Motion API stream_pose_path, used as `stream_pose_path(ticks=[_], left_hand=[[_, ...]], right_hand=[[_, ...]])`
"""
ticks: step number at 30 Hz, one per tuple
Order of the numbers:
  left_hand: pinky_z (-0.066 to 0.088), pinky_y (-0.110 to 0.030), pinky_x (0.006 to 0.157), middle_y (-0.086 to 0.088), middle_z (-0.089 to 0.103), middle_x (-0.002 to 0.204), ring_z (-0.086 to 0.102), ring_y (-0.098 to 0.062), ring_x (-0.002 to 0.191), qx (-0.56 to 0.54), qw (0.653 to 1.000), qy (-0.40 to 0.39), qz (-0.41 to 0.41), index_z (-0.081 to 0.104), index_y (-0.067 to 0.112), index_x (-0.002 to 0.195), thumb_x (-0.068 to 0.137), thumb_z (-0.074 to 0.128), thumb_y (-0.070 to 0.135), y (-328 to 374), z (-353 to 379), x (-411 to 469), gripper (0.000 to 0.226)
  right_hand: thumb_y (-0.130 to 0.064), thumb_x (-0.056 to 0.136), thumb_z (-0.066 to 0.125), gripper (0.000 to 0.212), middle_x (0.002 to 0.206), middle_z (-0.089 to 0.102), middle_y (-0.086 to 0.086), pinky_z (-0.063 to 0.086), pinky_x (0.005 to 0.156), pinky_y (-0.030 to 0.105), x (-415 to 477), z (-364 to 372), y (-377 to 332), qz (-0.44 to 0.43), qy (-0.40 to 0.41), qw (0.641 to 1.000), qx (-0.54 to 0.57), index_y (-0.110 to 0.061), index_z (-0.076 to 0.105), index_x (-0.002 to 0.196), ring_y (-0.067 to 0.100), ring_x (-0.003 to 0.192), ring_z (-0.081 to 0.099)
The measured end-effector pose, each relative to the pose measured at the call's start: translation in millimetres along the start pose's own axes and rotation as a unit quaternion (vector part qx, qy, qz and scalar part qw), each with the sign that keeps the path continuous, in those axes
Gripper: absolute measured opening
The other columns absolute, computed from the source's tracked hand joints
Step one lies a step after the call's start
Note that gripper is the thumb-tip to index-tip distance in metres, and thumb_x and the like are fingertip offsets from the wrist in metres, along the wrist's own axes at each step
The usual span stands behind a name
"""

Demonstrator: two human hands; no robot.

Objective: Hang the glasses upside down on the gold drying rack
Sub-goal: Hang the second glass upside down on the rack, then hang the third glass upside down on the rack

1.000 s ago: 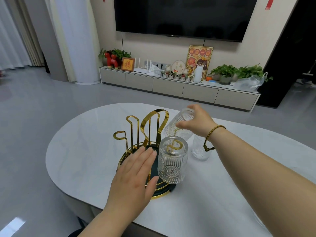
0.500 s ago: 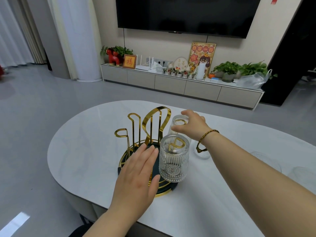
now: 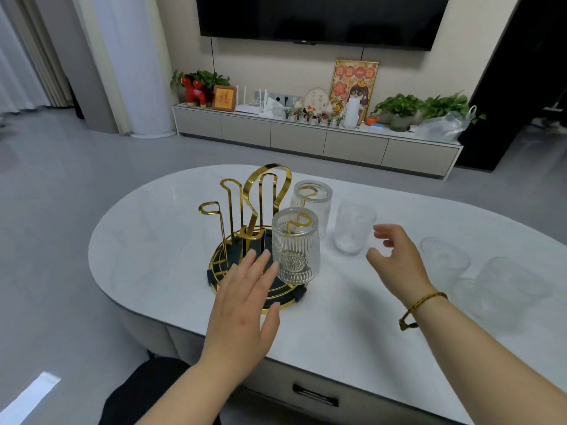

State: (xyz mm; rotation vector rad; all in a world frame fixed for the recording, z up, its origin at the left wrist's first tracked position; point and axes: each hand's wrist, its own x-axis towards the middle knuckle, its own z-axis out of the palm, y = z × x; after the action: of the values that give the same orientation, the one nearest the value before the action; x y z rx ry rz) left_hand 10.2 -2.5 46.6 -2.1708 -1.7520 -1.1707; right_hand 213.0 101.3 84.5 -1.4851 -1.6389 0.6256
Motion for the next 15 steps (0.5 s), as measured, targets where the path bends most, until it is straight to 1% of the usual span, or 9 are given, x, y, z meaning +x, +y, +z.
stream_pose_path(ticks=[3,5,7,8,10,11,12,13,15], left_hand=[[0.006,-0.02,0.112,-0.011,0.058,0.123,0.036,-0.021,0.121,-0.014,0.997,-0.057,0.041,0.06,0.004,0.113,0.079,0.044,0.022,13,15,-23,0.042],[0.035,-0.026,0.102,-0.011,0.066,0.116,0.048,-0.024,0.119,-0.009,0.993,-0.095,0.073,0.065,0.005,0.107,0.075,0.063,0.017,18,31,-34,0.034],[0.053,-0.04,0.08,-0.01,0.068,0.113,0.062,-0.027,0.108,0.011,0.989,-0.133,0.069,0.066,0.007,0.105,0.059,0.084,0.011,22,47,-40,0.05],[0.052,-0.04,0.083,-0.01,0.065,0.119,0.061,-0.027,0.11,0.018,0.985,-0.16,0.059,0.064,0.008,0.109,0.059,0.085,0.012,23,53,-43,0.054],[0.028,-0.026,0.108,-0.003,0.042,0.142,0.039,-0.02,0.132,0.02,0.976,-0.218,0.006,0.048,0.012,0.13,0.082,0.067,0.019,23,62,-45,0.051],[0.02,-0.022,0.11,0.0,0.034,0.146,0.032,-0.016,0.136,0.024,0.973,-0.23,-0.008,0.042,0.014,0.134,0.088,0.059,0.022,23,65,-47,0.05],[0.03,-0.025,0.107,-0.001,0.041,0.142,0.04,-0.016,0.131,0.034,0.972,-0.234,-0.008,0.047,0.012,0.13,0.085,0.064,0.022,21,67,-49,0.049],[0.046,-0.033,0.095,-0.005,0.057,0.129,0.056,-0.018,0.117,0.048,0.969,-0.243,0.0,0.059,0.01,0.119,0.074,0.076,0.02,20,68,-49,0.049],[0.056,-0.047,0.068,-0.008,0.072,0.105,0.069,-0.023,0.095,0.081,0.976,-0.201,0.01,0.071,0.009,0.099,0.064,0.083,0.017,21,70,-52,0.038]], right_hand=[[-0.004,0.08,0.051,0.036,0.119,0.051,0.008,0.031,0.087,0.026,-31,-3,23,0.027,0.002,1.0,0.011,-0.009,0.046,0.116,0.022,0.109,0.042],[-0.004,0.08,0.051,0.035,0.115,0.049,0.005,0.029,0.086,0.022,-51,-2,36,0.043,-0.007,0.999,0.015,-0.01,0.047,0.115,0.018,0.108,0.041],[-0.004,0.081,0.051,0.035,0.11,0.046,-0.001,0.027,0.086,0.019,-70,-4,48,0.055,-0.01,0.998,0.013,-0.012,0.047,0.115,0.015,0.109,0.039],[-0.004,0.081,0.051,0.035,0.109,0.045,-0.003,0.027,0.086,0.019,-78,-6,53,0.063,-0.009,0.998,0.014,-0.013,0.047,0.114,0.014,0.109,0.038],[-0.003,0.08,0.052,0.033,0.108,0.046,-0.004,0.028,0.088,0.021,-93,-13,62,0.076,-0.001,0.997,0.025,-0.016,0.048,0.11,0.013,0.107,0.039],[-0.003,0.079,0.053,0.031,0.107,0.048,-0.004,0.029,0.088,0.022,-101,-16,66,0.08,0.007,0.996,0.032,-0.019,0.049,0.106,0.012,0.105,0.04],[-0.004,0.079,0.055,0.028,0.105,0.05,-0.004,0.03,0.088,0.023,-109,-20,70,0.085,0.02,0.995,0.039,-0.022,0.05,0.1,0.013,0.102,0.042],[-0.005,0.078,0.056,0.026,0.102,0.053,-0.004,0.032,0.087,0.024,-116,-23,75,0.093,0.036,0.994,0.047,-0.026,0.05,0.093,0.013,0.1,0.045],[-0.008,0.077,0.06,0.026,0.094,0.056,-0.003,0.034,0.085,0.027,-126,-29,81,0.119,0.081,0.987,0.07,-0.031,0.049,0.081,0.016,0.096,0.049]])
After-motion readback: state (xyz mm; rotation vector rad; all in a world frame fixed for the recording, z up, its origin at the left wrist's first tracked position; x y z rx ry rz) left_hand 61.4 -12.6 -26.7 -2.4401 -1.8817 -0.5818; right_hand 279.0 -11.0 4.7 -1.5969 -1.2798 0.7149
